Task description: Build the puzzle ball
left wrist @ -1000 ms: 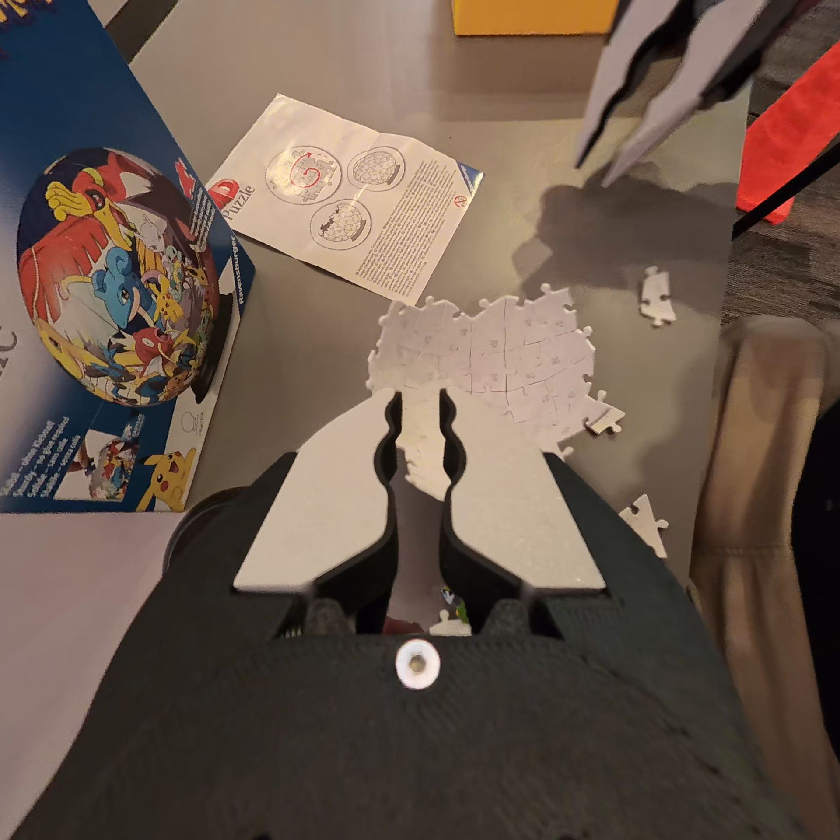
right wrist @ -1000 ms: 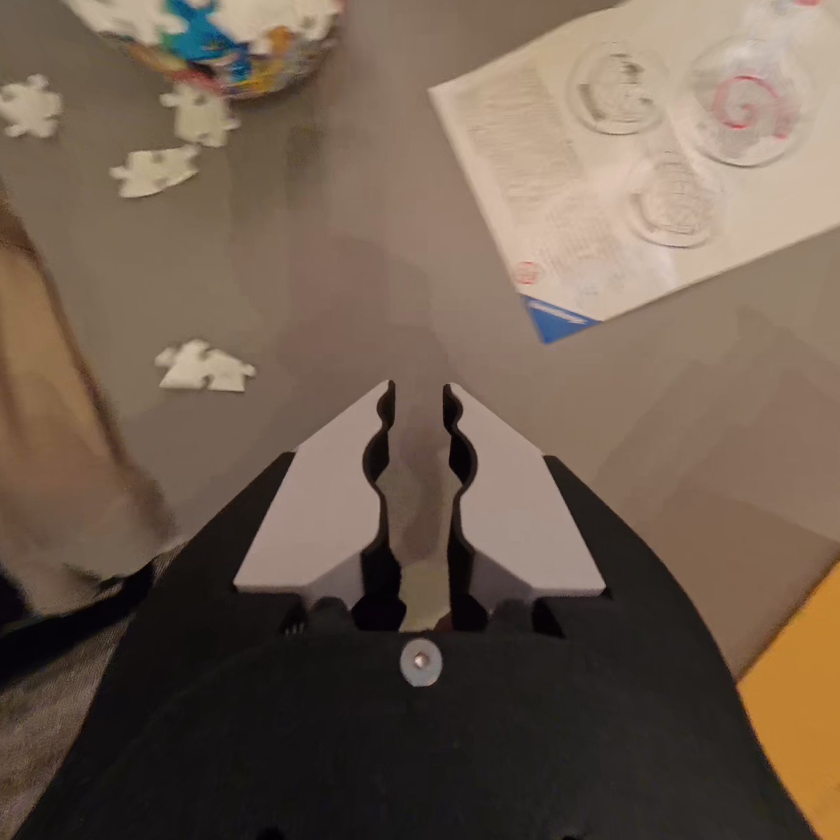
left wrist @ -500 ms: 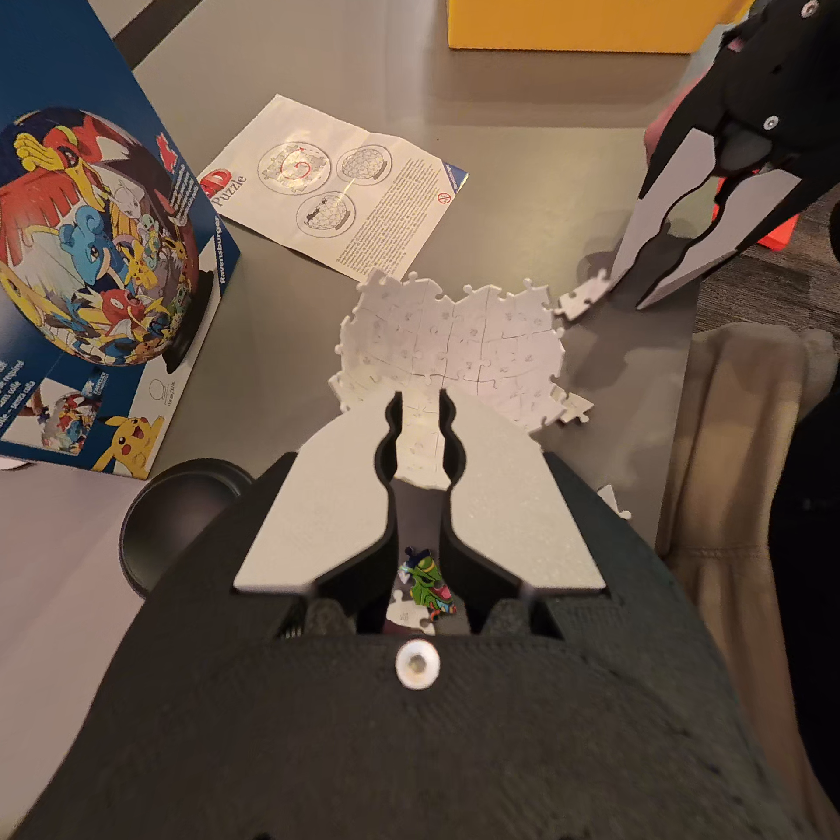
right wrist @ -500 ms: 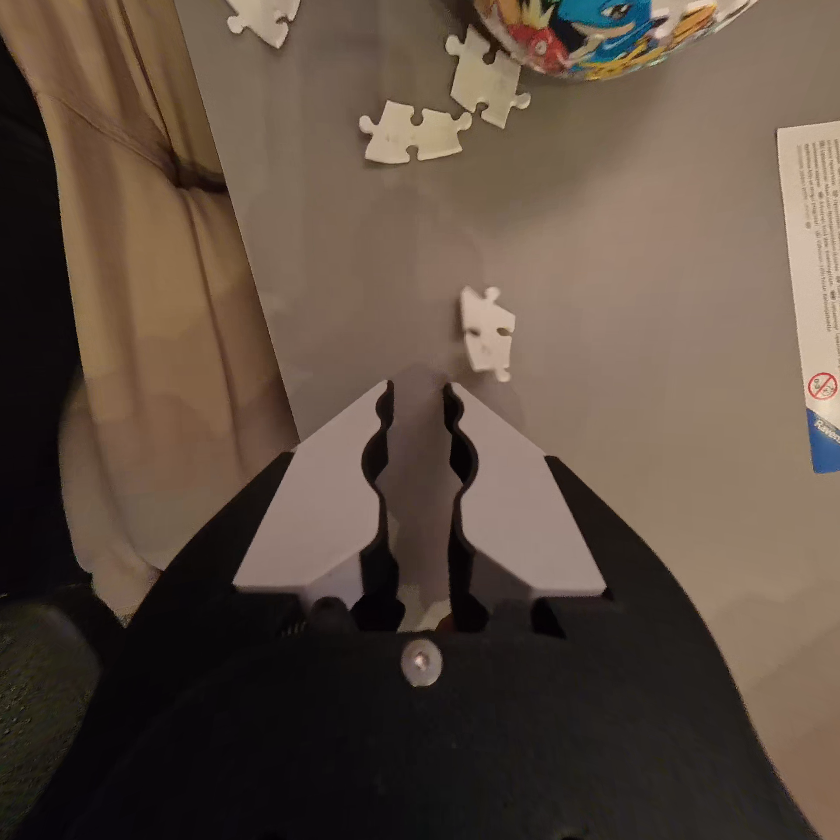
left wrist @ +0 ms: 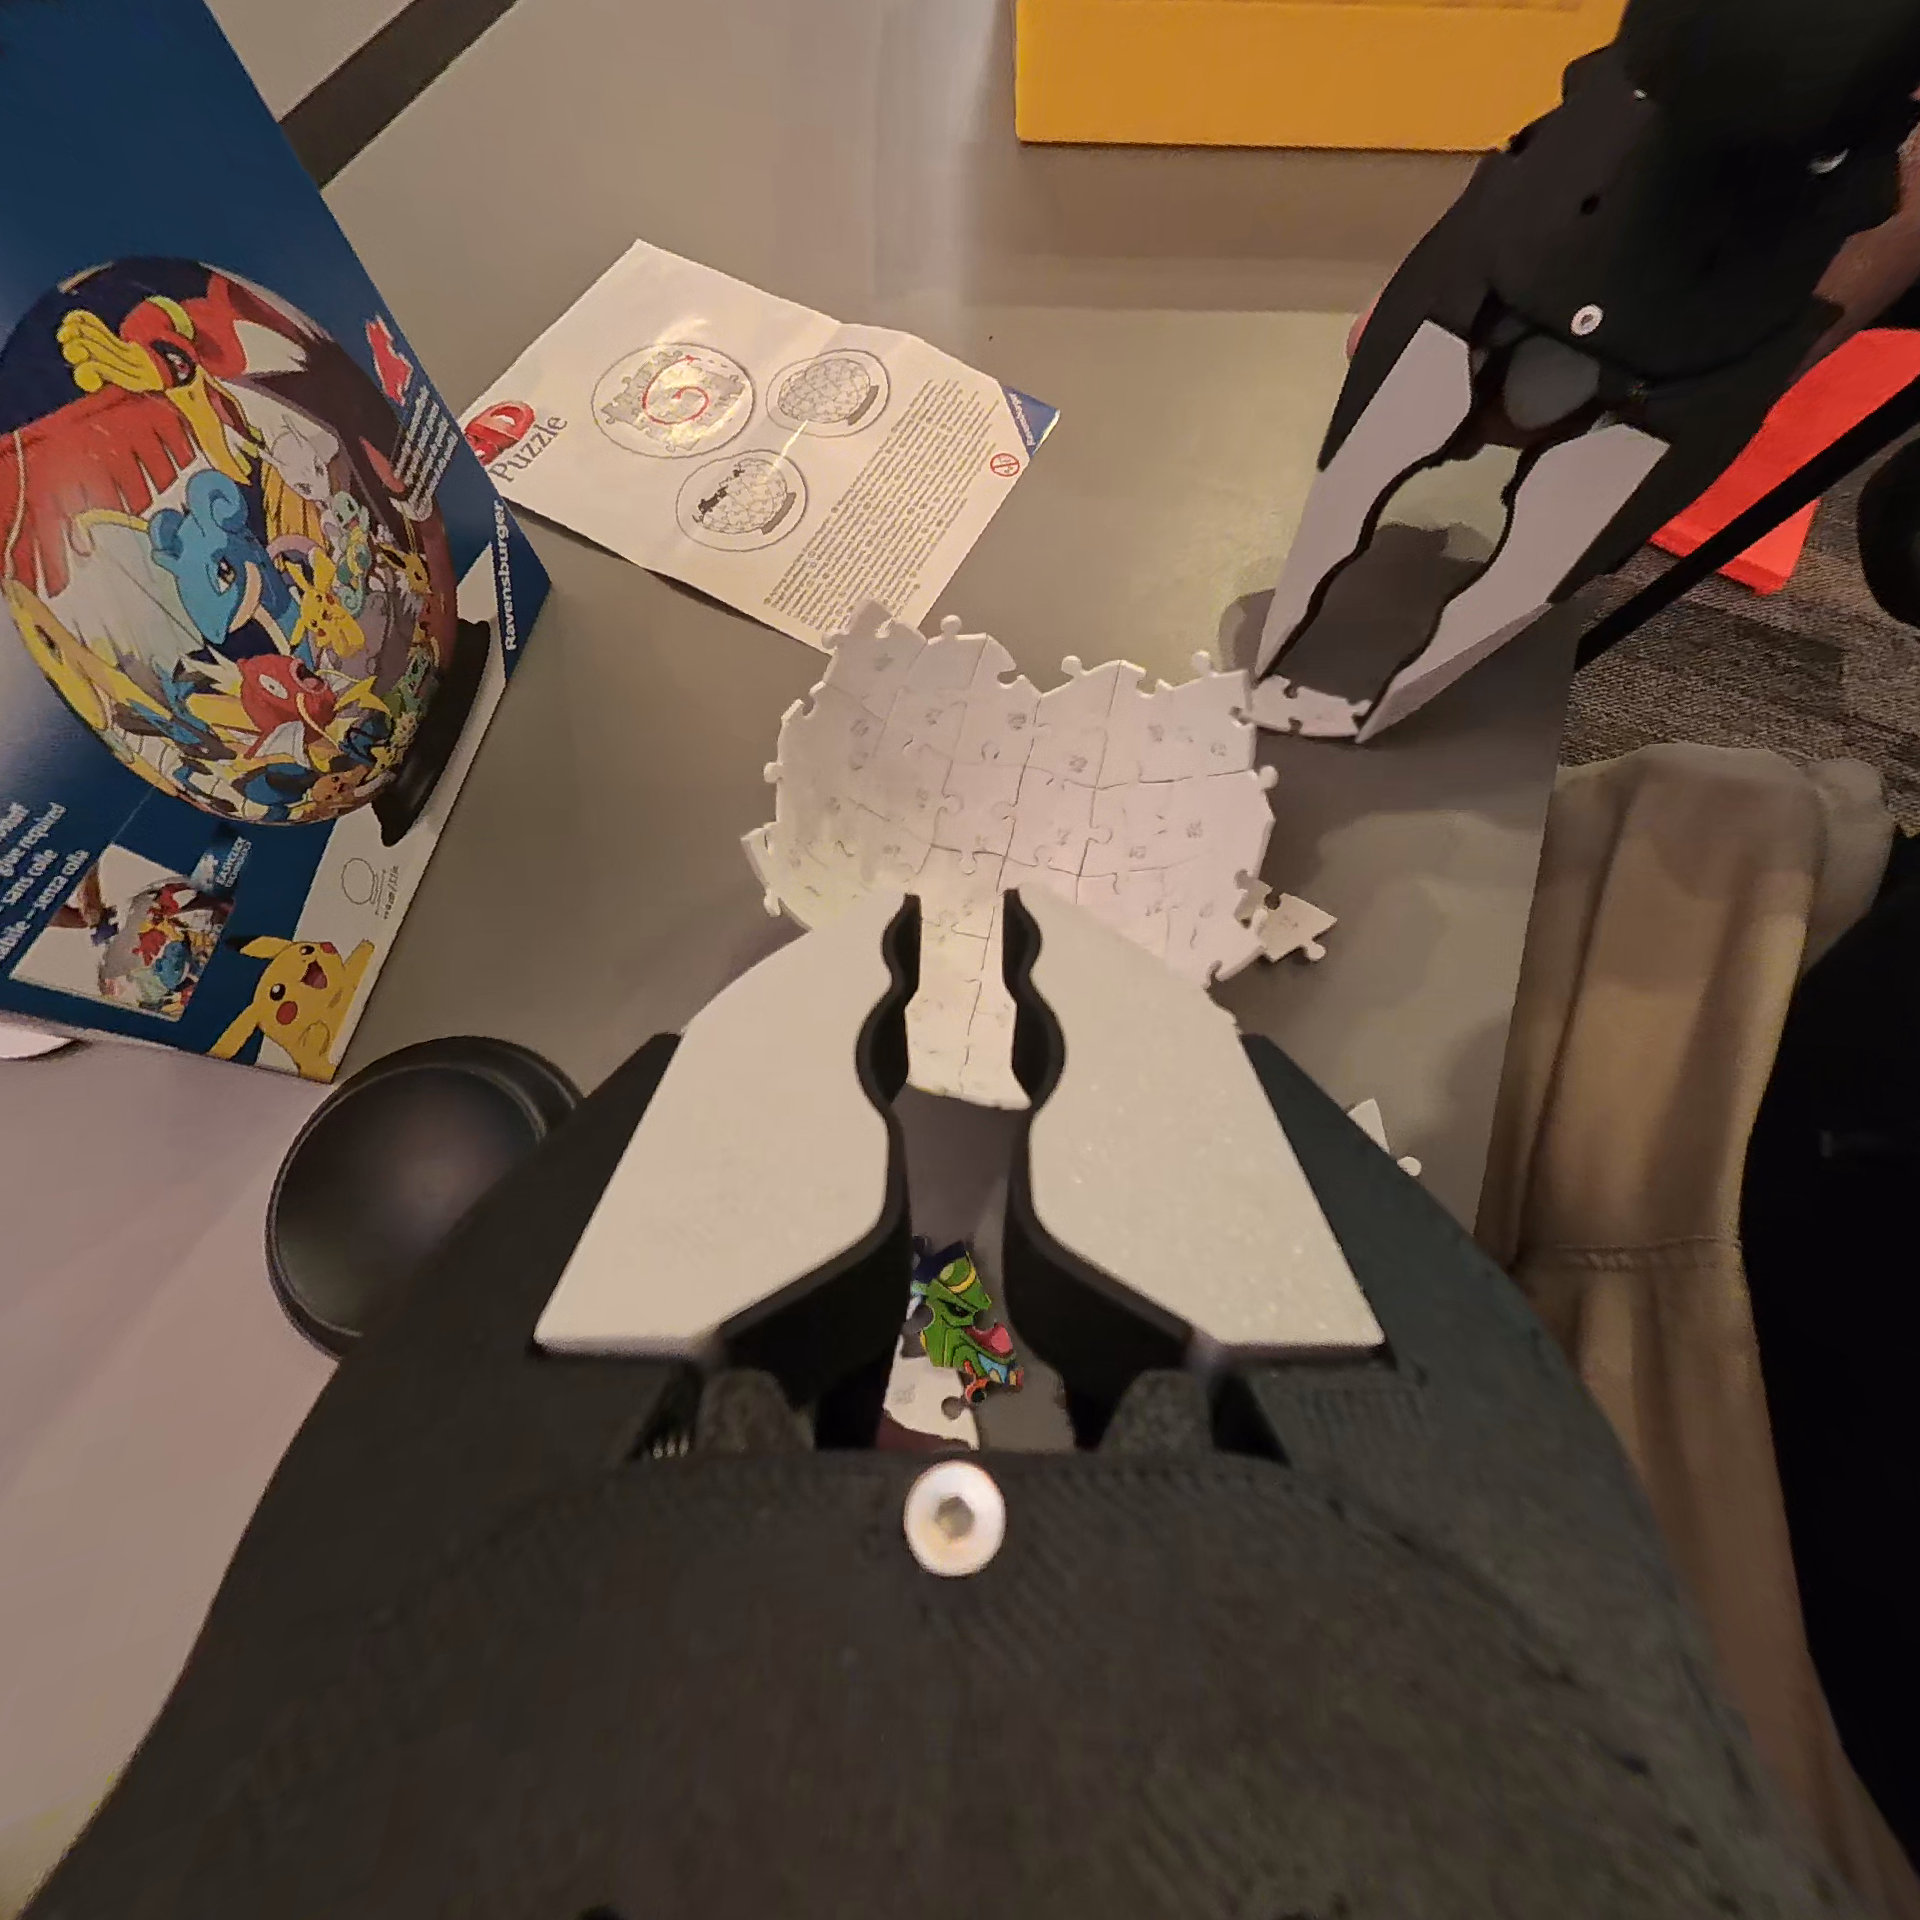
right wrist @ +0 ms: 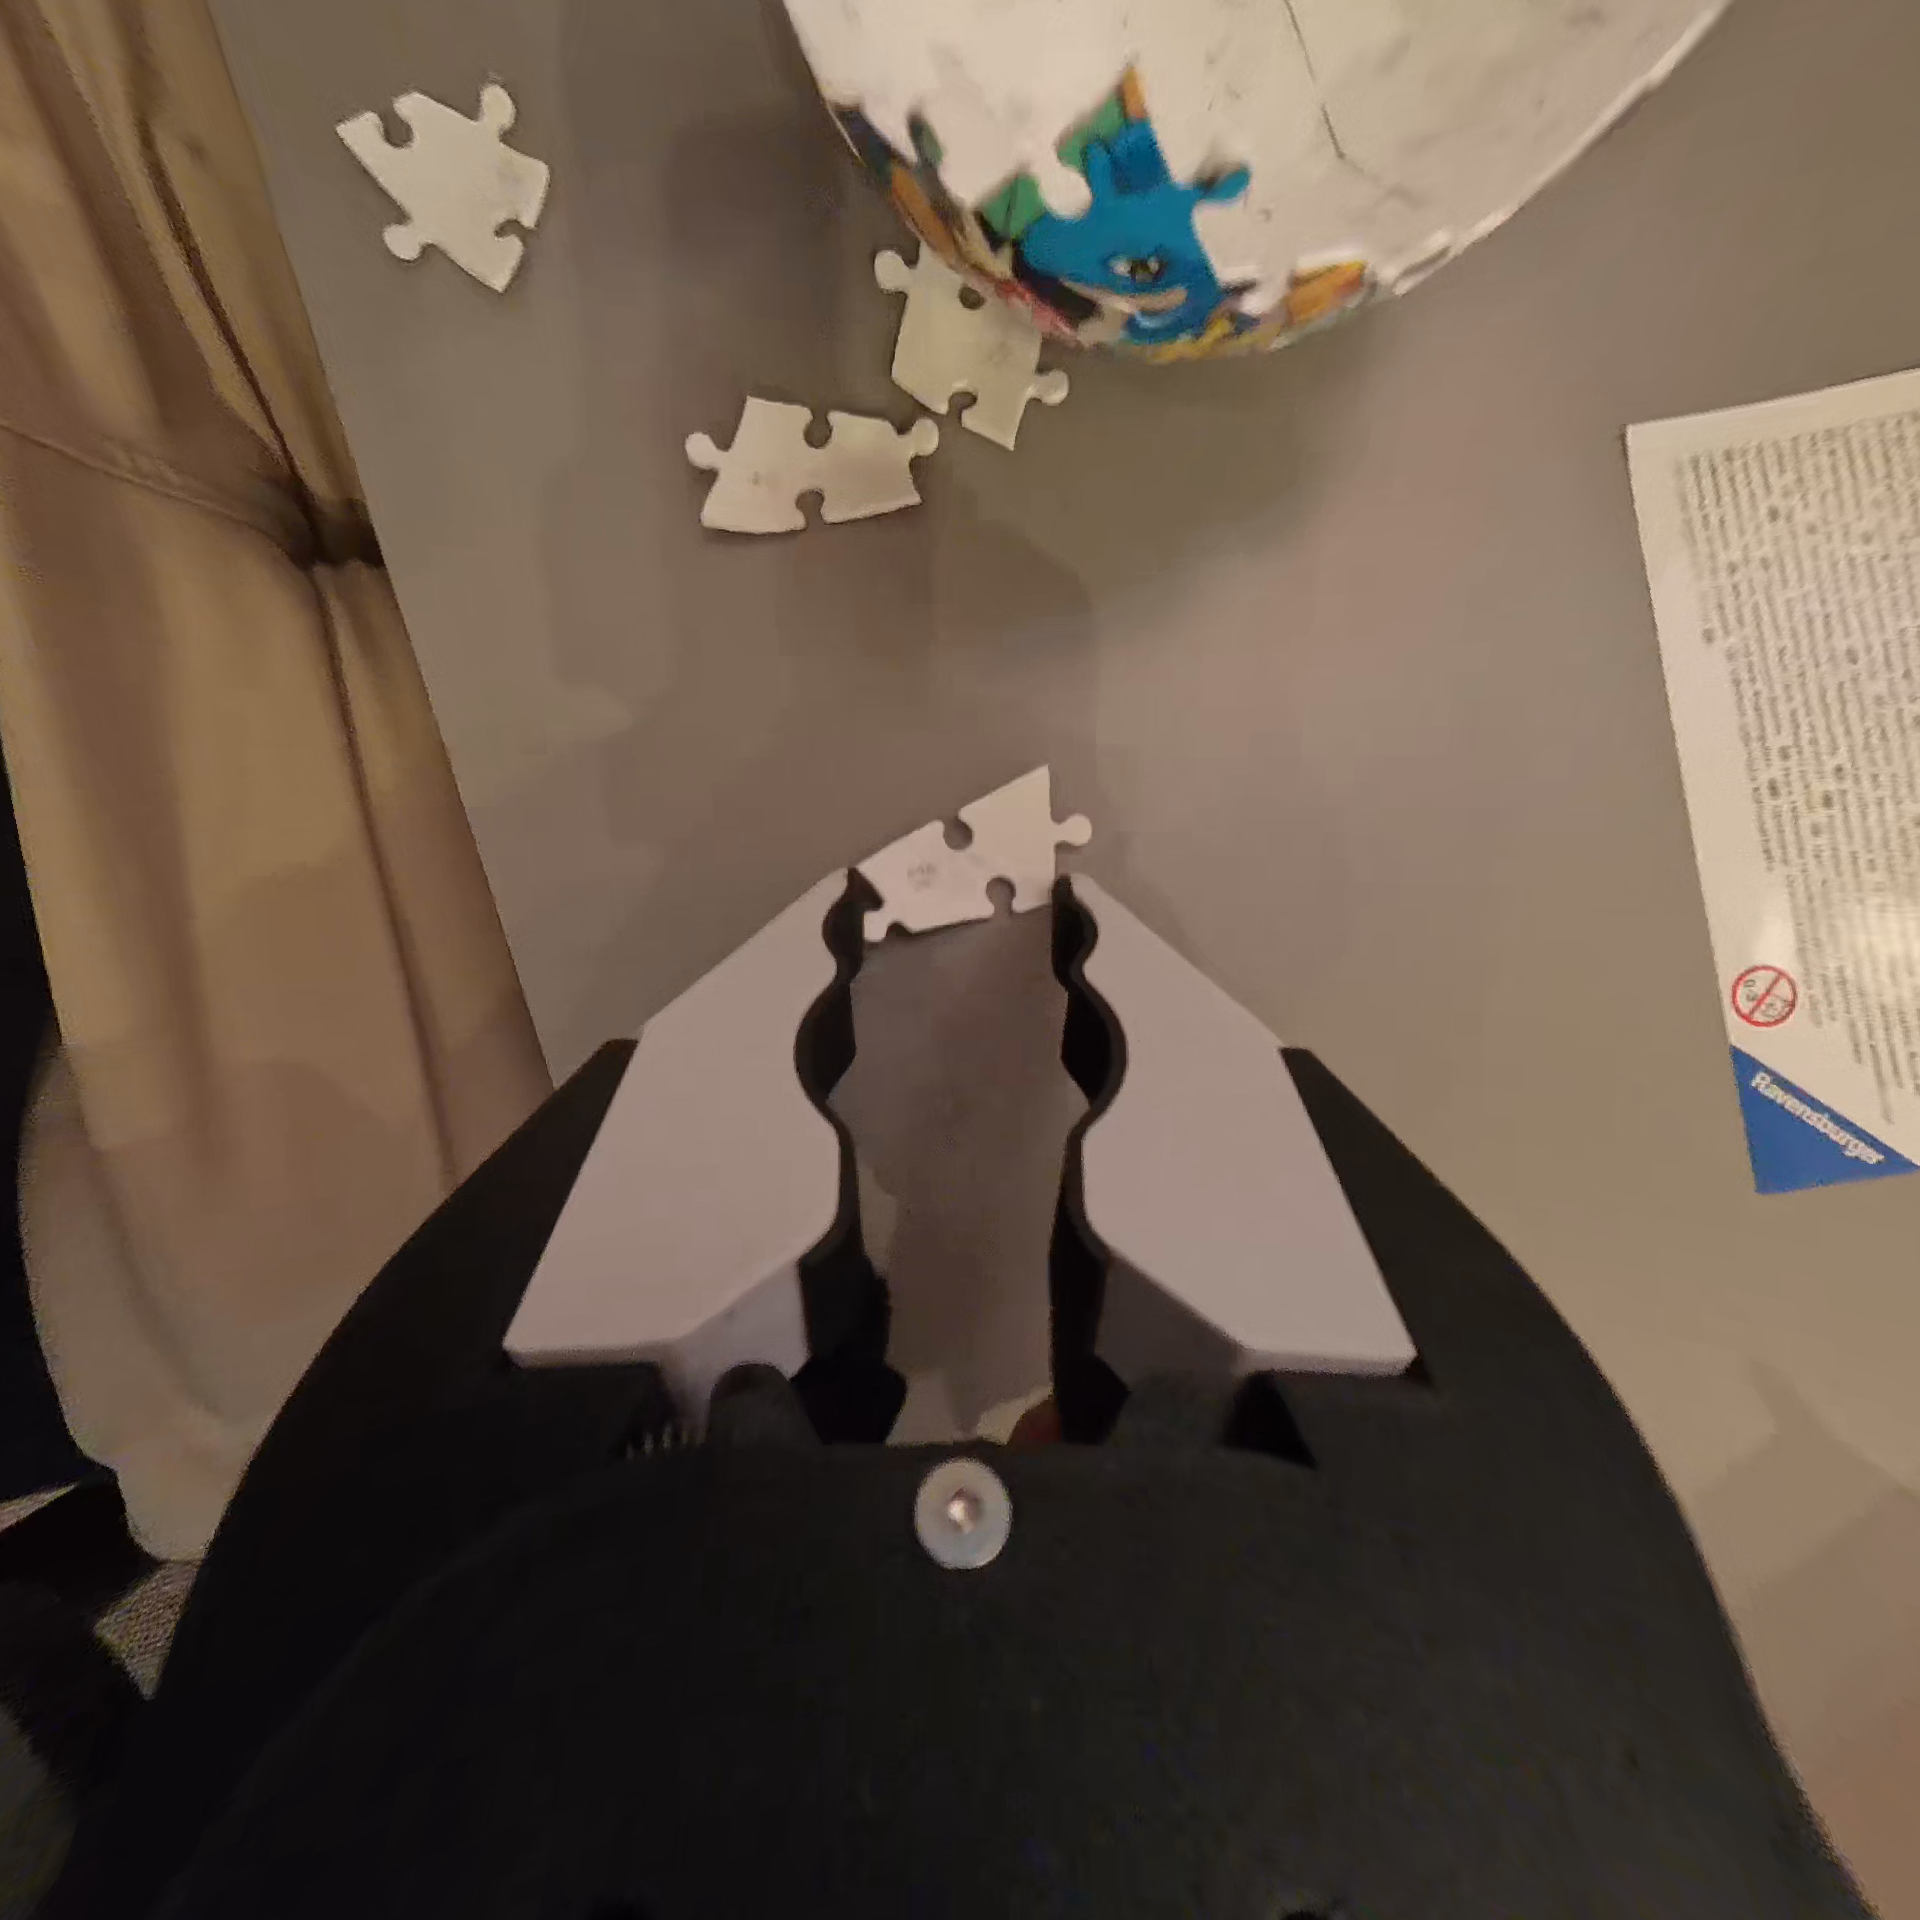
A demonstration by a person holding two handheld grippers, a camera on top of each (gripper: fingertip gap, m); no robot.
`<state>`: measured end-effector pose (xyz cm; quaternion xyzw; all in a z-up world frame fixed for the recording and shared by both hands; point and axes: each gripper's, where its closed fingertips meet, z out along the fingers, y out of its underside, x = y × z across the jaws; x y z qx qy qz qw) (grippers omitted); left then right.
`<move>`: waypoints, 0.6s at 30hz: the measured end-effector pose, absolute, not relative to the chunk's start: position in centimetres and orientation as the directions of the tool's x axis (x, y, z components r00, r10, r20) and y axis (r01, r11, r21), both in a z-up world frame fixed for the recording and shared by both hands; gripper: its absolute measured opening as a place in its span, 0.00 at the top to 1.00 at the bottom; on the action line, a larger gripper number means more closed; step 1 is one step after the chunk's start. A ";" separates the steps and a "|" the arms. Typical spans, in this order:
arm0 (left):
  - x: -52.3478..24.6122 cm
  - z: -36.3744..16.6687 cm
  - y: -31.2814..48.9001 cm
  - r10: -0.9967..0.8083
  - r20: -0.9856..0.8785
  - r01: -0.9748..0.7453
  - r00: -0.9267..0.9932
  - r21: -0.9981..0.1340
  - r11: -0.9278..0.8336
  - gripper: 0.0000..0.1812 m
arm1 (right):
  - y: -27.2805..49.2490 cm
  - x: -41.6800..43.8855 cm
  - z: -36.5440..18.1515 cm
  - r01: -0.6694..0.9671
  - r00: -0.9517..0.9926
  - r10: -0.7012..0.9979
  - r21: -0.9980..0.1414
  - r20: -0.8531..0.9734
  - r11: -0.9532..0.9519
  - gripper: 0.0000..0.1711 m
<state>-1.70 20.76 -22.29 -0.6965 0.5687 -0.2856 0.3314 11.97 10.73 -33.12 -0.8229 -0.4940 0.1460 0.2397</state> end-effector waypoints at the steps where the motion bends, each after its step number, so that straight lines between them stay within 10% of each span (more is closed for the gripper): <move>1: -1.8 -22.3 20.8 -0.981 0.021 -0.602 0.192 -0.787 -0.134 0.92 | 10.9 12.0 -33.1 0.738 0.476 0.880 -0.541 -0.008 -0.404 0.80; 18: 0.0 -19.8 18.1 -0.981 0.066 -0.544 0.184 -0.825 -0.157 0.89 | 10.8 10.8 -27.0 0.681 0.447 0.888 -0.684 0.108 -0.260 0.81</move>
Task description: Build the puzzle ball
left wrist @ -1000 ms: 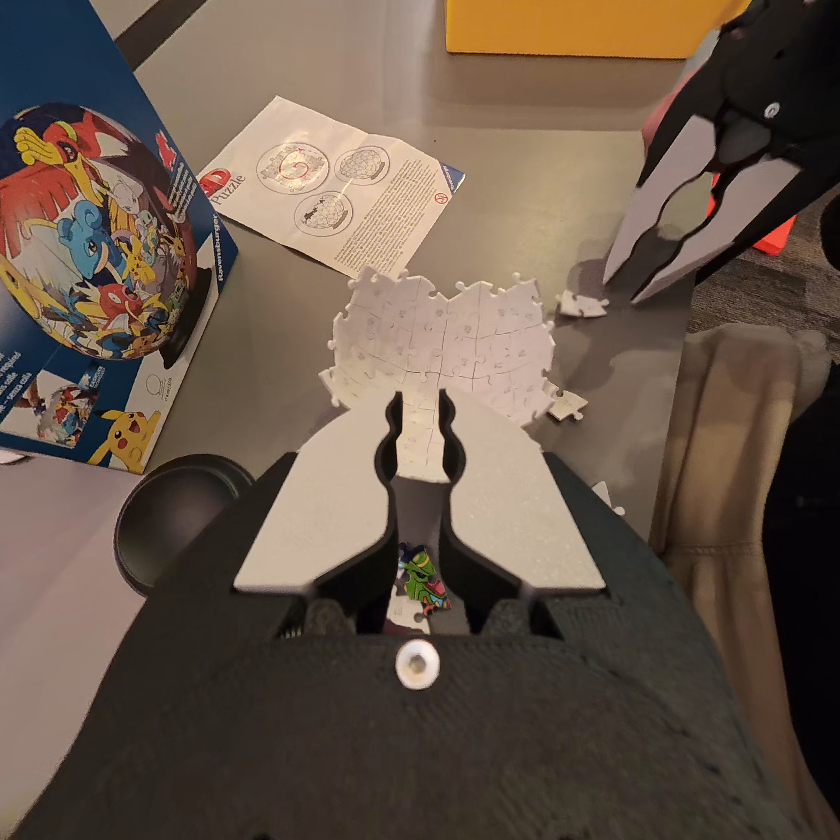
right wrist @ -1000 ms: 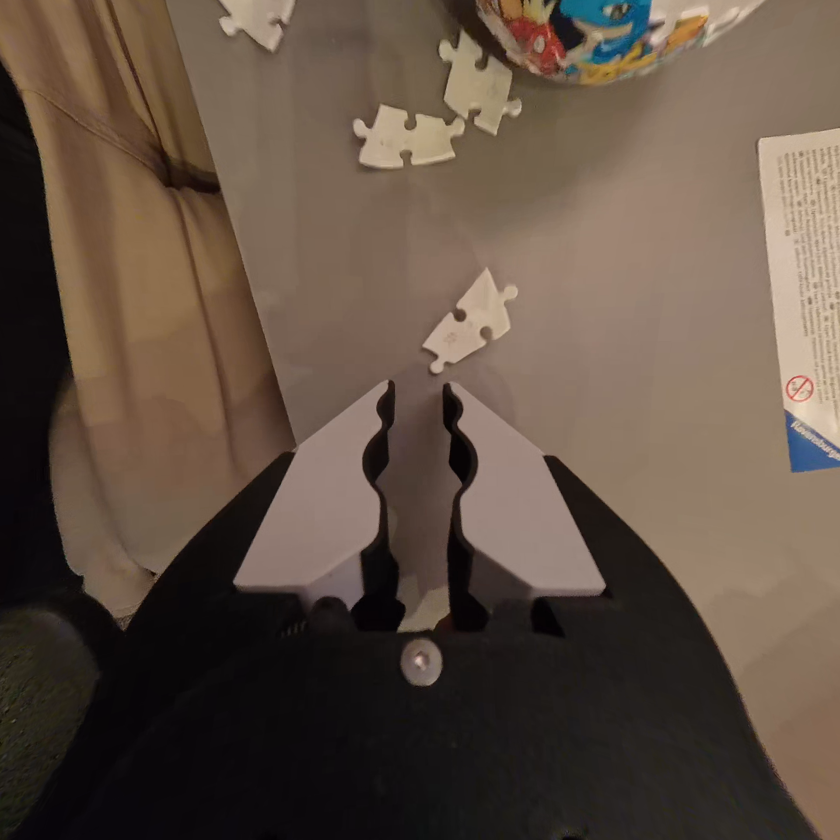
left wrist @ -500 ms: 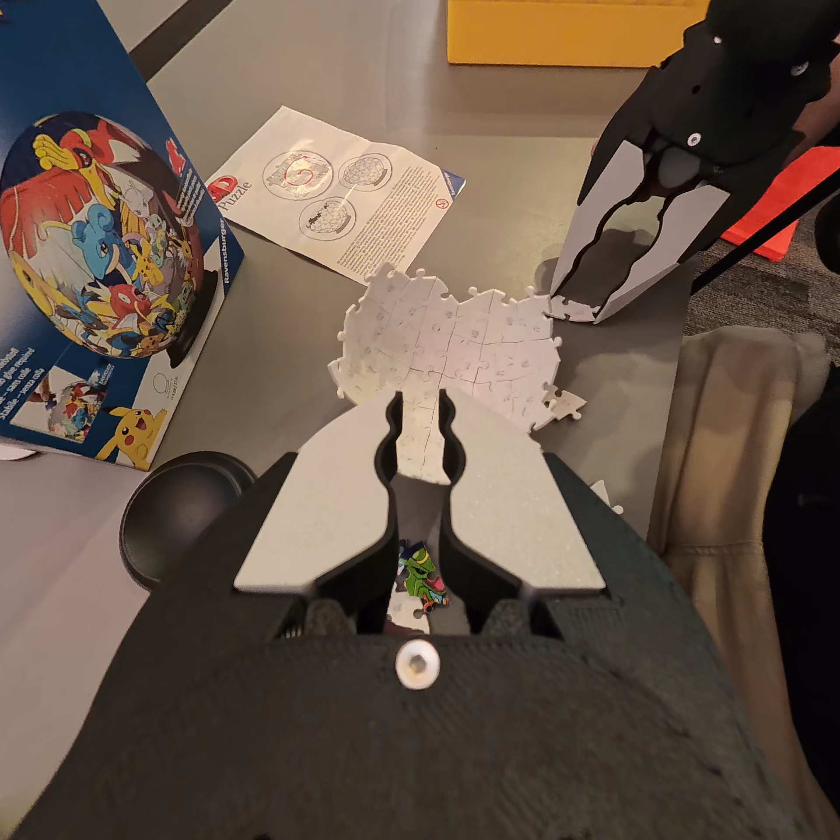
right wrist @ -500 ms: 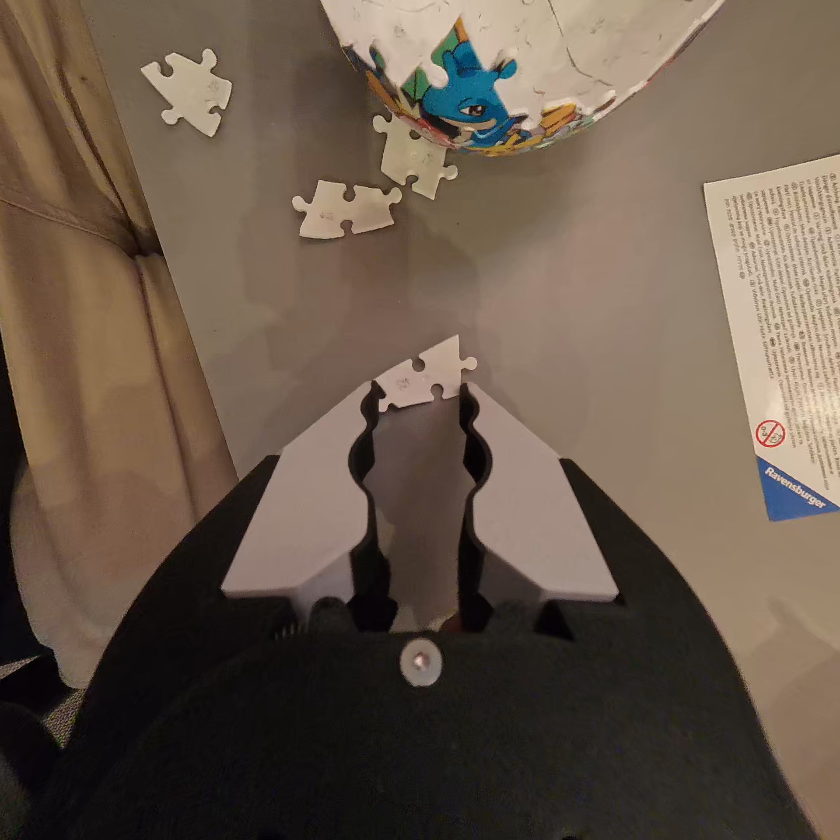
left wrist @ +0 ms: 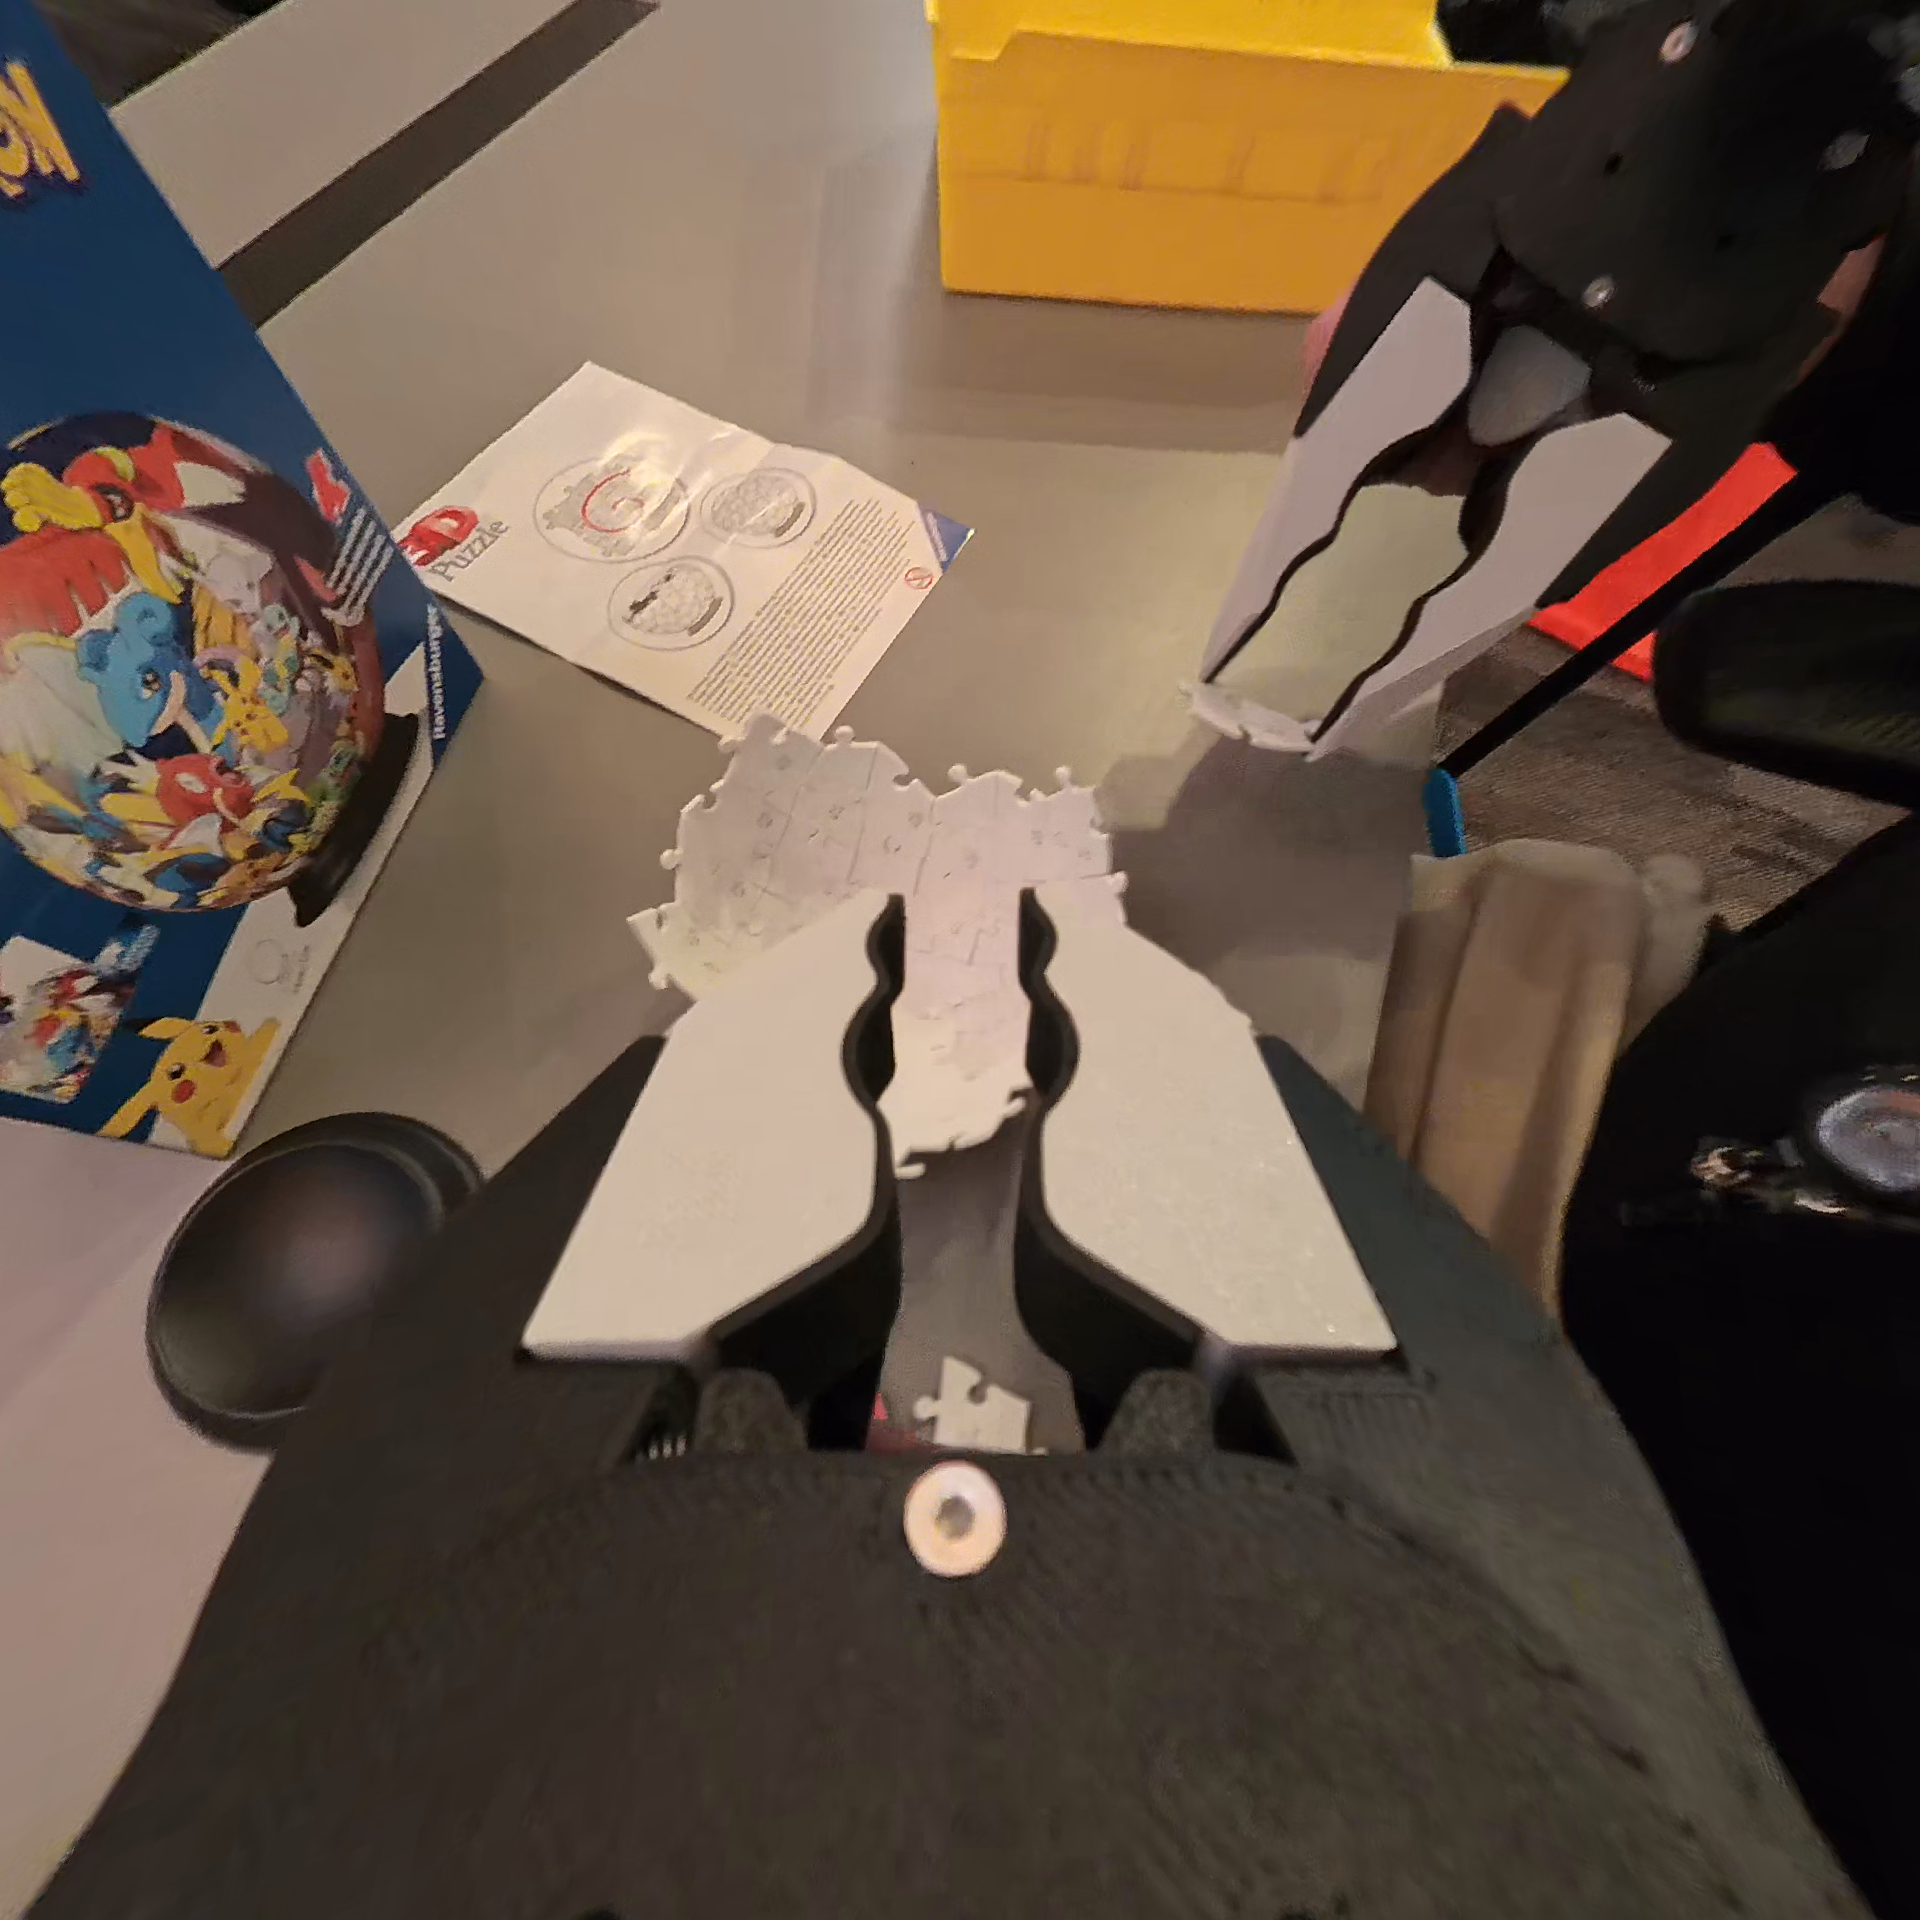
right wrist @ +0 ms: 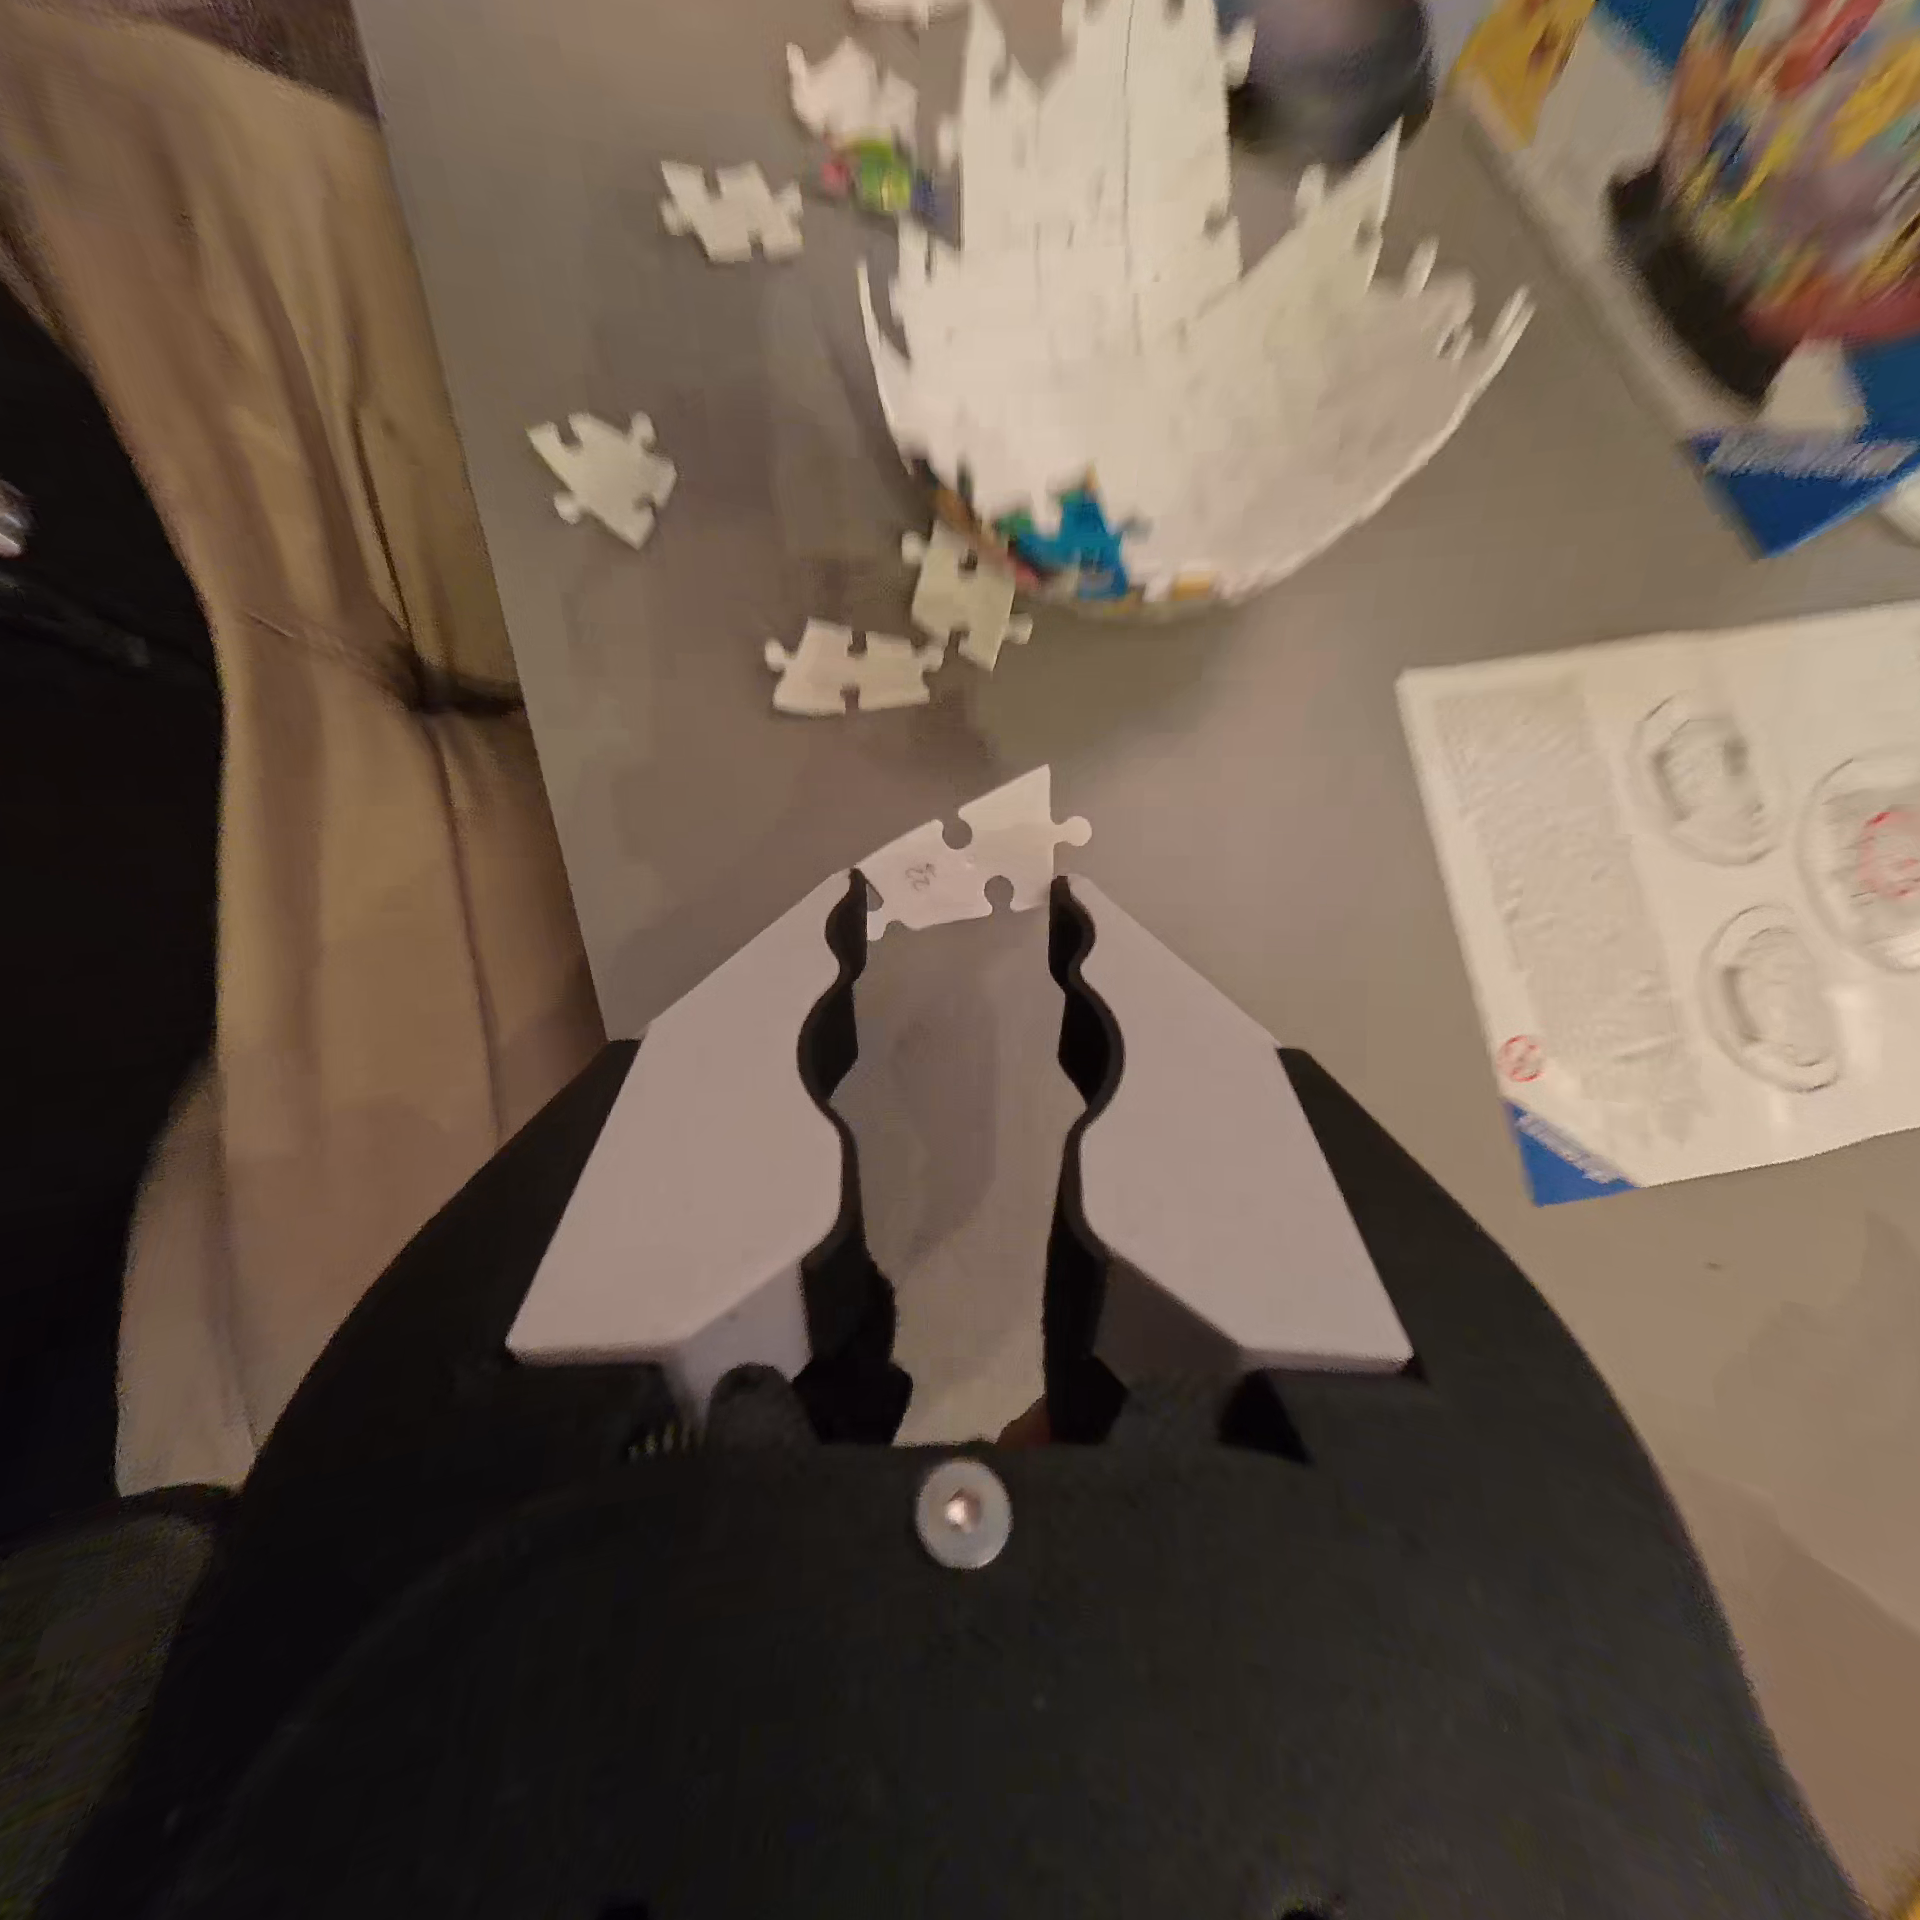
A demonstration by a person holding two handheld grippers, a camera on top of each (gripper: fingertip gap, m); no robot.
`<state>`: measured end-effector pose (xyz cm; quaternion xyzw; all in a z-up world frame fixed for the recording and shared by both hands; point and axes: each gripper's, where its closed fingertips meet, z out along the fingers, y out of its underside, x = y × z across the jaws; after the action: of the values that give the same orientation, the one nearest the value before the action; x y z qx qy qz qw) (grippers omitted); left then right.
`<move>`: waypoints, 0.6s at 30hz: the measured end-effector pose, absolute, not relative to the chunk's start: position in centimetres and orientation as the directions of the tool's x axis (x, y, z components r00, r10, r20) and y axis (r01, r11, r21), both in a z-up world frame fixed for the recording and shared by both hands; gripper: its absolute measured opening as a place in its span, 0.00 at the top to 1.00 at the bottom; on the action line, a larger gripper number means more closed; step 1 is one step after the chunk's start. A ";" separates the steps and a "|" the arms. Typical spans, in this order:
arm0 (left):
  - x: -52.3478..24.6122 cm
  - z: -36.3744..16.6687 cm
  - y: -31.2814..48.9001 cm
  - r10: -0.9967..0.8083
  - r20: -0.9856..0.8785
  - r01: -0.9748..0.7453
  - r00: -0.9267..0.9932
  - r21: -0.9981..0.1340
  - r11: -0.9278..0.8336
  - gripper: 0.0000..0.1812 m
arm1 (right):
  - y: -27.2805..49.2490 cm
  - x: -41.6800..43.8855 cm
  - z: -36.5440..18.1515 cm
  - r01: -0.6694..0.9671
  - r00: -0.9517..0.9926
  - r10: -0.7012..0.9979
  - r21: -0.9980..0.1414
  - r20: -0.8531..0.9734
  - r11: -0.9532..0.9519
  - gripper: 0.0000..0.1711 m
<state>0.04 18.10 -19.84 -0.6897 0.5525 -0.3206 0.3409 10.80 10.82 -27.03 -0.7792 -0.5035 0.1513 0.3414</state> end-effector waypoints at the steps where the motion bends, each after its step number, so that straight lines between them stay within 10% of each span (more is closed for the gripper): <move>1: 0.3 -19.6 17.6 -0.980 0.080 -0.535 0.181 -0.828 -0.167 0.88 | 11.0 10.3 -25.6 0.677 0.433 0.891 -0.702 0.137 -0.221 0.81; 18: 0.0 -19.2 16.9 -0.831 0.511 -0.337 0.220 -0.760 -0.556 0.83 | 14.2 2.1 -20.0 0.833 0.044 0.819 -0.473 0.572 0.286 0.81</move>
<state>0.02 16.86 -19.20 -0.7380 0.3957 -0.4832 0.2556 2.11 14.23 -20.02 -0.5976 -0.6911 -0.0090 0.4064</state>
